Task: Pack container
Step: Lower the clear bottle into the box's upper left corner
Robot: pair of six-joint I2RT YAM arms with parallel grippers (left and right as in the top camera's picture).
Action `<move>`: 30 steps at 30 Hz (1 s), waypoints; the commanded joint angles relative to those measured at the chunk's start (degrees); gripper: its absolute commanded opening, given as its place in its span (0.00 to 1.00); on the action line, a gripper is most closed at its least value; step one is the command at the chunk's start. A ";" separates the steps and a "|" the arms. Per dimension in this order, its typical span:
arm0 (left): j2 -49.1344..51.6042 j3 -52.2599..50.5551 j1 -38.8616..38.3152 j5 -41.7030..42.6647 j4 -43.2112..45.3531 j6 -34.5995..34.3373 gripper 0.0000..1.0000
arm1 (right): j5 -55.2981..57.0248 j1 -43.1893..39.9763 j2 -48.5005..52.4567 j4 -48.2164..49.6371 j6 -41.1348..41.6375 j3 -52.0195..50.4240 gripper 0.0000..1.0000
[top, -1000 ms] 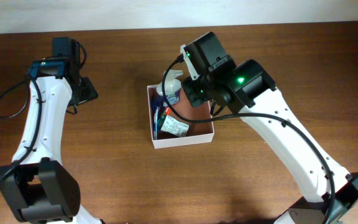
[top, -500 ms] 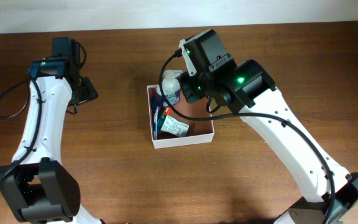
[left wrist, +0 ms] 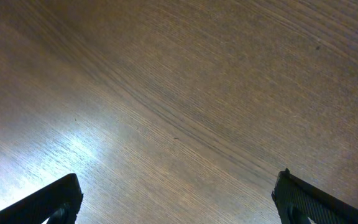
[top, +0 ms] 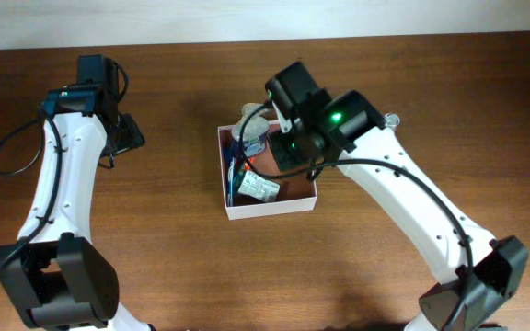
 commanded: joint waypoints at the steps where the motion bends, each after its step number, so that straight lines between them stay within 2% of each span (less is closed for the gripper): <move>1: -0.24 0.46 0.09 0.13 -0.09 0.26 0.99 | -1.77 0.31 0.68 0.83 3.13 -5.03 0.28; 10: -0.24 0.46 0.09 0.13 -0.09 0.28 0.99 | -9.38 0.37 0.68 12.72 3.10 -20.70 0.24; 13: -0.24 0.46 0.09 0.13 -0.09 0.28 0.99 | -11.13 0.50 0.68 12.70 3.10 -21.18 0.17; 24: -0.24 0.46 0.09 0.13 -0.09 0.28 0.99 | -10.51 6.32 0.66 13.70 3.10 -21.18 0.17; 30: -0.24 0.46 0.09 0.48 -0.09 0.28 0.99 | -8.92 6.51 0.66 16.15 2.99 -21.18 0.16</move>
